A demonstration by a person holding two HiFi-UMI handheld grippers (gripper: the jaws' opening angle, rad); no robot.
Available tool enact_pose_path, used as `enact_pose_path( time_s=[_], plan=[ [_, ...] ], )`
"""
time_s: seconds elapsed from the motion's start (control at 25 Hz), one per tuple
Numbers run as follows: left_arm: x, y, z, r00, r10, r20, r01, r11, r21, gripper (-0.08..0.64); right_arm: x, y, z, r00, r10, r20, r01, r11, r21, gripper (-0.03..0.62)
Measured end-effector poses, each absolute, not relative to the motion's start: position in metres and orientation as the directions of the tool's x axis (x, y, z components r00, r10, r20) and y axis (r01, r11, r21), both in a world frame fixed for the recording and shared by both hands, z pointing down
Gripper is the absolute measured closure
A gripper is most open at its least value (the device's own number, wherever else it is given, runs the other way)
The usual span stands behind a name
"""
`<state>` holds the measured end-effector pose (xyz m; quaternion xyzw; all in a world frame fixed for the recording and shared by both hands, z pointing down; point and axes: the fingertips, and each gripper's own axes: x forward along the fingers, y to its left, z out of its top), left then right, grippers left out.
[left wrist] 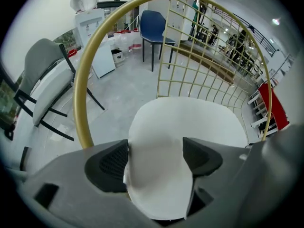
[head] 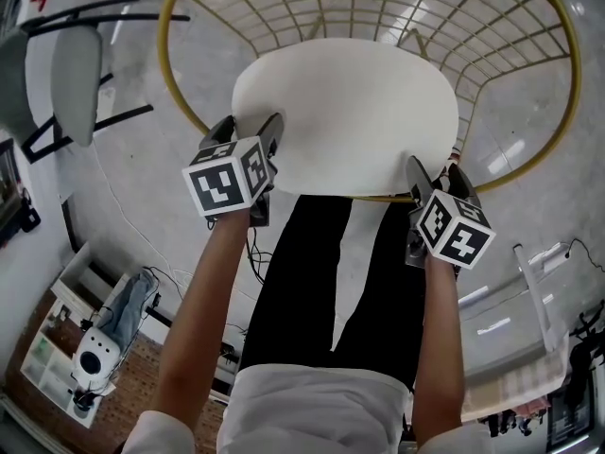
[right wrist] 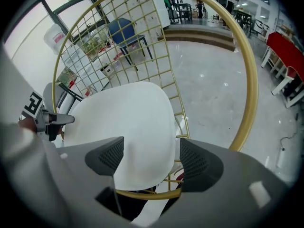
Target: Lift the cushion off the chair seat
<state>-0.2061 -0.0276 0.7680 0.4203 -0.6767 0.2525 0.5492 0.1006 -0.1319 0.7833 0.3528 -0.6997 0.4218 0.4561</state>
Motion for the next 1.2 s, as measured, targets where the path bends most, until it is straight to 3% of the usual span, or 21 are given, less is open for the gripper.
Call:
enact_pose_path(
  time_s=[0.68, 0.96, 1.2],
  plan=[
    [-0.205, -0.031, 0.782, -0.060, -0.235, 0.970, -0.835, 0.544, 0.080, 0.170, 0.095, -0.128, 0.802, -0.375, -0.036, 0.926, -0.866, 0.372, -0.336, 0.223],
    [-0.203, -0.029, 0.791, -0.099, -0.196, 0.975, -0.837, 0.547, 0.025, 0.170, 0.100, -0.129, 0.811, -0.332, -0.044, 0.942, -0.886, 0.358, -0.295, 0.273],
    [-0.209, -0.023, 0.781, -0.106, -0.201, 0.974, -0.856, 0.517, 0.014, 0.313, 0.104, -0.132, 0.809, -0.339, -0.025, 0.940, -0.893, 0.324, -0.313, 0.341]
  ],
)
